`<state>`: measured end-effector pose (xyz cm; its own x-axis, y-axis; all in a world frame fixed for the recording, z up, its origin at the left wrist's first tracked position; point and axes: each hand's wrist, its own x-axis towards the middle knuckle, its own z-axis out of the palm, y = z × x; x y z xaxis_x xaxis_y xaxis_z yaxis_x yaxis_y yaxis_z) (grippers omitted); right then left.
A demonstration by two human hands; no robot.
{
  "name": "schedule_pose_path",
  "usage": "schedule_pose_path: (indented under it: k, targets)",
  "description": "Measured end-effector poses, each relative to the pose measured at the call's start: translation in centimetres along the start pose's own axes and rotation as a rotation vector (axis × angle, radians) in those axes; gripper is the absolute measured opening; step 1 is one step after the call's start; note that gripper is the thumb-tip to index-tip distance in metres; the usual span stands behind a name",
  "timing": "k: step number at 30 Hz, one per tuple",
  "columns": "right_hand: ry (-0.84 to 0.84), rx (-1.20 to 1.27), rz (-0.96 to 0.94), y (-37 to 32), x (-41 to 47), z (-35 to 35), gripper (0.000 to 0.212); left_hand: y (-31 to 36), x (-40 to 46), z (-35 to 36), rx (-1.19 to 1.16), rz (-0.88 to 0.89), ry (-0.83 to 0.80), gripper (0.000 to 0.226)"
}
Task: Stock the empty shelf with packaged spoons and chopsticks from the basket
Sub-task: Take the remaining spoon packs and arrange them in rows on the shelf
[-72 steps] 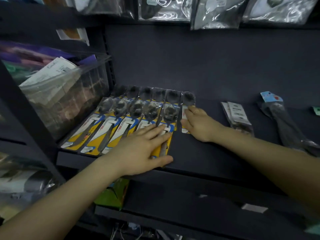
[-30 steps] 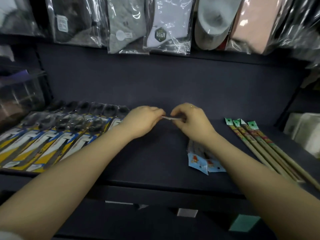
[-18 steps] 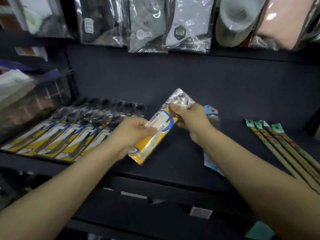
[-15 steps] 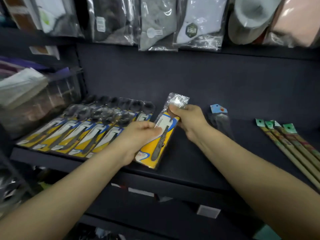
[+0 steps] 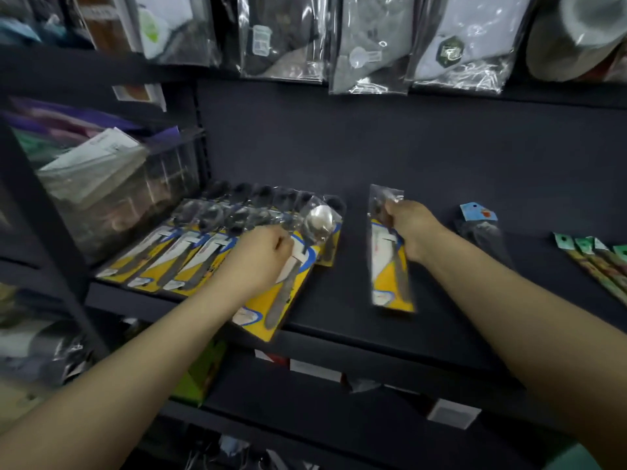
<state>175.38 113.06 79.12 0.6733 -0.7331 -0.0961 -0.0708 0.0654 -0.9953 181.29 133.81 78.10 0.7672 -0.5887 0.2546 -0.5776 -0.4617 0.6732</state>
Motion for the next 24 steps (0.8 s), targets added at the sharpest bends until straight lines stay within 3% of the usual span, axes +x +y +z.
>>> schedule_pose_path:
  k: [3, 5, 7, 12, 14, 17, 19, 21, 24]
  targets:
    - [0.087, -0.189, 0.055, 0.7, 1.9, -0.7, 0.030, -0.6, 0.8, 0.2, 0.071, -0.011, -0.060, 0.026]
    - [0.058, -0.340, 0.056, 1.2, 3.5, -0.6, 0.016, -0.2, 1.3, 0.8, 0.101, -0.015, -0.074, 0.026]
    - [0.048, -0.454, 0.037, 1.8, 4.9, -0.2, 0.029, 0.2, 1.7, 1.4, 0.150, 0.009, -0.120, 0.029]
    - [0.153, -0.560, -0.097, 2.6, 7.6, 0.4, 0.022, -0.7, 1.5, 2.2, 0.431, 0.201, -0.162, 0.030]
    - [0.141, -0.678, -0.130, 2.7, 7.8, 0.6, 0.035, -1.6, 1.0, 1.8, 0.543, 0.348, -0.174, 0.042]
    - [-0.010, -1.009, -0.238, 2.9, 6.0, 0.8, 0.047, -2.9, 0.3, 0.6, 0.542, 0.588, -0.420, 0.065]
    - [-0.182, -1.161, -0.312, 3.4, 3.9, 0.9, 0.044, -3.4, -0.1, 0.3, 0.593, 0.627, -0.560, 0.079]
    - [-0.296, -1.253, -0.347, 4.6, 2.2, 0.8, 0.044, -3.7, -0.2, 0.5, 0.654, 0.616, -0.519, 0.087]
    - [-0.320, -1.347, -0.321, 5.2, 0.9, 1.2, 0.060, -3.6, -0.1, 1.1, 0.656, 0.611, -0.387, 0.091]
